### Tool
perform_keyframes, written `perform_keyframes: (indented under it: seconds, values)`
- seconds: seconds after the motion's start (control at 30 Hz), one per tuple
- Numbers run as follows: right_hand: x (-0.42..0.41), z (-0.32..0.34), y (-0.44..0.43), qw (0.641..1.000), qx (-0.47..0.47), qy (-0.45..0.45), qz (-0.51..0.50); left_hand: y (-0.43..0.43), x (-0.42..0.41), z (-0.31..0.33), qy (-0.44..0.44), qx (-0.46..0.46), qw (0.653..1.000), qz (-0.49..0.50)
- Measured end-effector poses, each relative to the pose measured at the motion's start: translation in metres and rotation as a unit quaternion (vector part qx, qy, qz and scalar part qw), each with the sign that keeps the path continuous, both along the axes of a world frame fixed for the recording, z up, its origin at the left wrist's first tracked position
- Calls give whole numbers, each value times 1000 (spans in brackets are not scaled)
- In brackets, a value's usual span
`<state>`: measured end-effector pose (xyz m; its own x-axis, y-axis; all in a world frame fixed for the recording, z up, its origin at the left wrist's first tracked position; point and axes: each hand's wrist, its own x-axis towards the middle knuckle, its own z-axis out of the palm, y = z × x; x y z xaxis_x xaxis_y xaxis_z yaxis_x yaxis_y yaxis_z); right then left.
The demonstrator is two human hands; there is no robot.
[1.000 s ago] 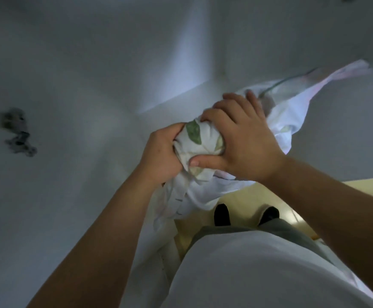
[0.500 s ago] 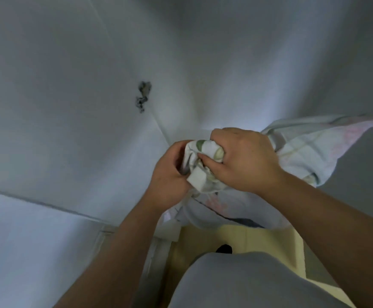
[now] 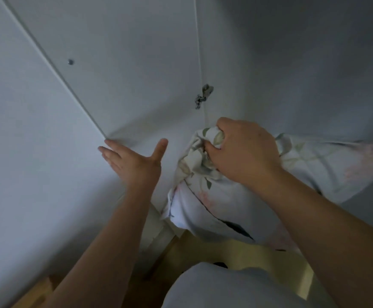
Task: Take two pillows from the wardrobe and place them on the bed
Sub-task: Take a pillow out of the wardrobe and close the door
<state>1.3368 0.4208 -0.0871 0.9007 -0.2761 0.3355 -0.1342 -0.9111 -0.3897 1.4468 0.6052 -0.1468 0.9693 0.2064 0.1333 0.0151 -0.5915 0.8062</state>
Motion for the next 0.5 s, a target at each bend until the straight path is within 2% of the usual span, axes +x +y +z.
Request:
perform_keyframes:
  seconds: [0.13,0.37,0.5]
  values:
    - [-3,3,7,1000,3,0,5,10,16,-3,-25,-32,999,-5]
    - [-9,3,16,1000,18,21,7,33,4,1,-102,9,993,62]
    - [-19,-4,21,999,30,39,0,31,-19,17,-101,46,994,13]
